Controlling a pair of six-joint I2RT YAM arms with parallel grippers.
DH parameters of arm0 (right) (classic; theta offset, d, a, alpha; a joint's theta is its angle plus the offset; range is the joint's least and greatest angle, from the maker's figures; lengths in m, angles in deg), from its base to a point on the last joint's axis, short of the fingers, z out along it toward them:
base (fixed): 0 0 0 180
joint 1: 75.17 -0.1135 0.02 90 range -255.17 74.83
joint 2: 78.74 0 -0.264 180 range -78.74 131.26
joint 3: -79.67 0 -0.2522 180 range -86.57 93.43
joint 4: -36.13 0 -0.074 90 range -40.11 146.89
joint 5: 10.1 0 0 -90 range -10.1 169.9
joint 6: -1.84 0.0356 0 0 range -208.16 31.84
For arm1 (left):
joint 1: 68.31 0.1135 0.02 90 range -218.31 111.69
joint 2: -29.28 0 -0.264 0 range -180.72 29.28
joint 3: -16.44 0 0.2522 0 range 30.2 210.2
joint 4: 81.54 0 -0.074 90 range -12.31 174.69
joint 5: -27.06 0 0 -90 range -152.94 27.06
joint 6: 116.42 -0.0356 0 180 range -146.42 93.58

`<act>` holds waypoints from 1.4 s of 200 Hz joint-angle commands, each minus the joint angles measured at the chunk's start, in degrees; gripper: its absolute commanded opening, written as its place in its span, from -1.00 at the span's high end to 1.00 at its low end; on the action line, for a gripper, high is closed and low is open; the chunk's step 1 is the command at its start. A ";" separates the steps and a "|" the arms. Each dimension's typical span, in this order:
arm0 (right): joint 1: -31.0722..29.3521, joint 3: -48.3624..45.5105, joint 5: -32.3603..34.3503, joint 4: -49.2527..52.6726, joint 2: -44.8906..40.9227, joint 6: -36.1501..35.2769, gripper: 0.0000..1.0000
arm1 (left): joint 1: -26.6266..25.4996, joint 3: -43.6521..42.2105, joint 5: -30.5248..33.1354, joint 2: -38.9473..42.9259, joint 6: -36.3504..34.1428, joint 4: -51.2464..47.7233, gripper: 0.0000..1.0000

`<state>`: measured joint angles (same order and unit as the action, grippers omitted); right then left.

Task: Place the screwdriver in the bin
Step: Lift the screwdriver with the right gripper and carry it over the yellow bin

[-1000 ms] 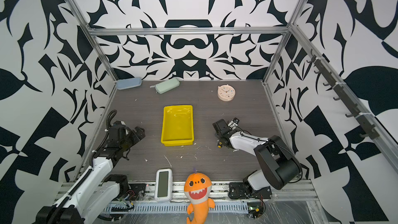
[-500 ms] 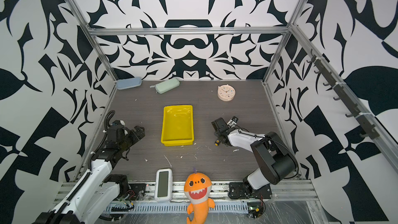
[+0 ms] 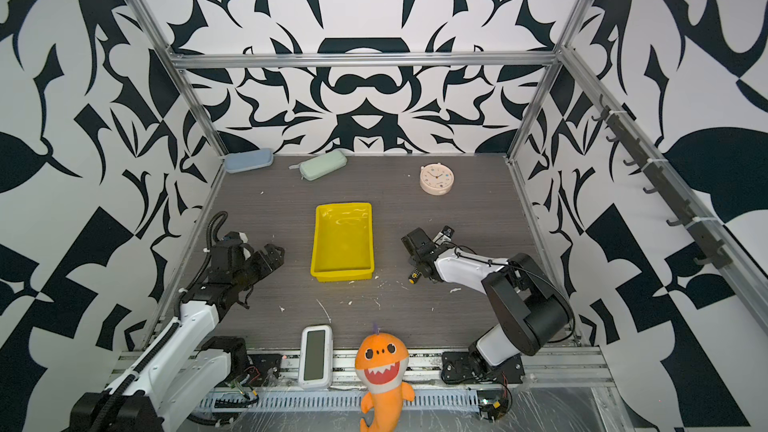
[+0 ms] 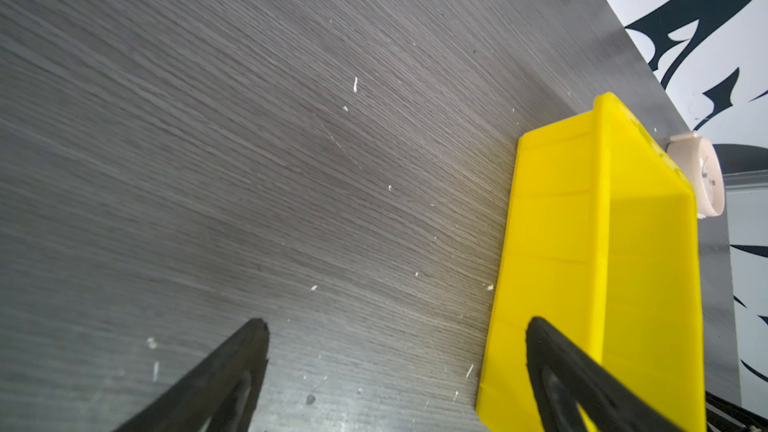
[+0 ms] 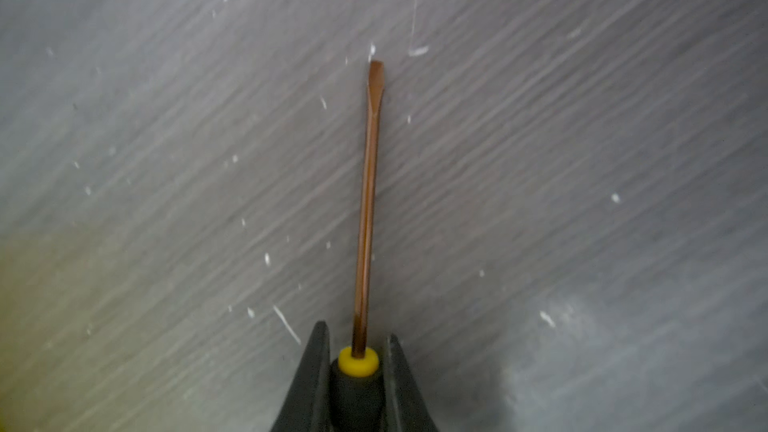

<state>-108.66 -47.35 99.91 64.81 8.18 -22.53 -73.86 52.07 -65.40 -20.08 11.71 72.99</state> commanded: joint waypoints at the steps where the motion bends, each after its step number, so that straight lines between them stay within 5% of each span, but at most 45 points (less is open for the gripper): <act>1: -1.36 2.75 -0.81 11.25 -2.15 0.02 1.00 | 0.09 1.83 -0.84 -0.12 -0.45 -1.02 -0.99; 96: -8.32 11.97 1.21 19.09 -5.52 2.87 1.00 | 0.09 2.60 -5.22 -3.15 -0.95 -1.13 -0.99; 207: -17.41 47.10 0.48 26.67 16.81 -5.83 1.00 | 0.07 4.03 0.09 -4.34 -1.22 -3.20 -0.99; 280: -17.85 65.82 -4.03 34.84 32.26 -12.67 1.00 | 0.08 4.50 1.58 -5.78 -0.42 -3.98 -0.99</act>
<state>-126.37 14.86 97.85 95.23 38.75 -32.87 -73.86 54.74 -65.27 -25.46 11.10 71.00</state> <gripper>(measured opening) 0.158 0.992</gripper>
